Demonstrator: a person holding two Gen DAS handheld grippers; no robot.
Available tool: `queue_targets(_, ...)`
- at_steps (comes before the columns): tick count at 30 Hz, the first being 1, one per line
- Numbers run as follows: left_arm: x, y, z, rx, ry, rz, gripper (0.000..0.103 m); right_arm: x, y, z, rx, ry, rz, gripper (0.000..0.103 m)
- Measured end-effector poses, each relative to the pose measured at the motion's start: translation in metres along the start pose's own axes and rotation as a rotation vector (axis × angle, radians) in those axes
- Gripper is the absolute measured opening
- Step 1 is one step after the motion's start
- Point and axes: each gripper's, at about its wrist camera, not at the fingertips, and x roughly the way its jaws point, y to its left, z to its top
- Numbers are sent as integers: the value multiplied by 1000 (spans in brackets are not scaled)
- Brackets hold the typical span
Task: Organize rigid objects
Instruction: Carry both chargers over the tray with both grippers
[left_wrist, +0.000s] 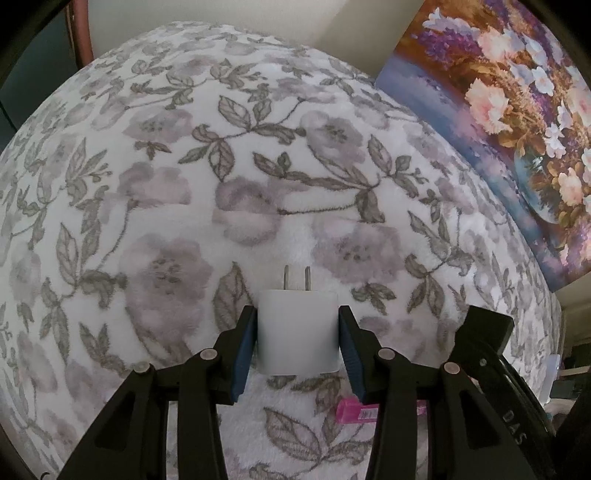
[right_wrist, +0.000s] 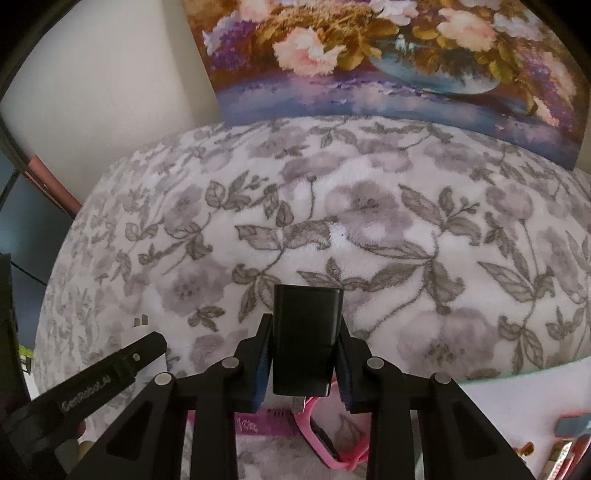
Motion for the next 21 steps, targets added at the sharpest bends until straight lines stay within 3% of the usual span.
queue_targets(11, -57, -6, -16, 10, -69, 3, 45, -70, -4, -18, 38, -93, 50, 32)
queue_targets(21, -106, -37, -65, 117, -133, -10, 45, -141, -26, -51, 86, -144, 30, 32)
